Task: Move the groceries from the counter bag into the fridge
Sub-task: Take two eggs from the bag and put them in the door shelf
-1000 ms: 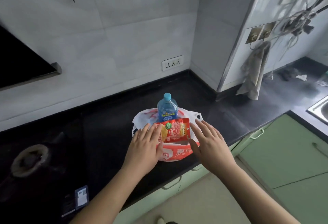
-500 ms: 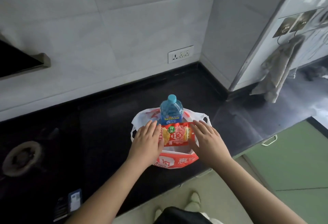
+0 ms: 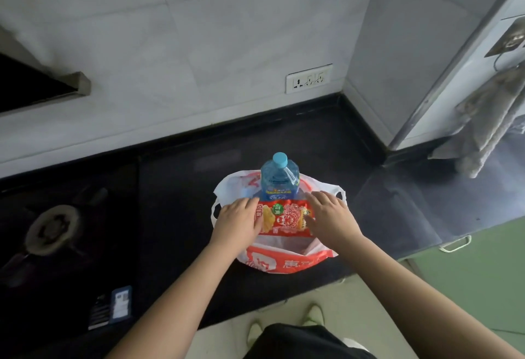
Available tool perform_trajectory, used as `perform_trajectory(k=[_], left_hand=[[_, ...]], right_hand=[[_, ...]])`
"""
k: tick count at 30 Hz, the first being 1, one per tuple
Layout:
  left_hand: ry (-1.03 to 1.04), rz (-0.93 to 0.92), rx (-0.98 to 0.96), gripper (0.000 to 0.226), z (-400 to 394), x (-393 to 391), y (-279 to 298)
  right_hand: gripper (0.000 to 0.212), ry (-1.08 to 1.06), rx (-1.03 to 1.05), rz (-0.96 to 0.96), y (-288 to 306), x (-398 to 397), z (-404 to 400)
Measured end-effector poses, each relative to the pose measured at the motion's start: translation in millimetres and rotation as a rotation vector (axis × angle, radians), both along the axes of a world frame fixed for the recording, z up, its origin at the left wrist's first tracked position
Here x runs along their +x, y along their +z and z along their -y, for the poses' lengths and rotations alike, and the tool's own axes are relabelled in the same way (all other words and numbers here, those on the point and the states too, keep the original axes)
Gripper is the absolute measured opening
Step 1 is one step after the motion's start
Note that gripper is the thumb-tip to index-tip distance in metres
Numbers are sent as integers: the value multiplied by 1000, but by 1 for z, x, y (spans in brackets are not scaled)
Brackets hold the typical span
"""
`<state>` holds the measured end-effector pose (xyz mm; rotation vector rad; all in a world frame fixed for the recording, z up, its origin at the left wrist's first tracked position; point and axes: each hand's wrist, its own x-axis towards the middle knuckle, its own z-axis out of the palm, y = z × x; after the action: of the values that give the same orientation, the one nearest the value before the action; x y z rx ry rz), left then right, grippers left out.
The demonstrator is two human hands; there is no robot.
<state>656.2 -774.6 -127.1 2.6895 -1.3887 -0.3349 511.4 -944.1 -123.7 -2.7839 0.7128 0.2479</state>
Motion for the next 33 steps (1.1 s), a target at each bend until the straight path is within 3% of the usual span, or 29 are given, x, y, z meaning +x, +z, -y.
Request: perform_trajectory(k=[6, 19, 27, 33], left_hand=[[-19, 48, -10, 42, -6, -1, 0], [-82, 106, -206, 22, -43, -23, -16], [-98, 39, -207, 21, -34, -27, -17], [-102, -48, -192, 30, -15, -32, -27]], right_hand=[[53, 1, -43, 14, -6, -3, -8], [24, -40, -55, 155, -14, -55, -47], [40, -49, 12, 138, -10, -51, -55], [37, -14, 84, 177, -12, -31, -46]])
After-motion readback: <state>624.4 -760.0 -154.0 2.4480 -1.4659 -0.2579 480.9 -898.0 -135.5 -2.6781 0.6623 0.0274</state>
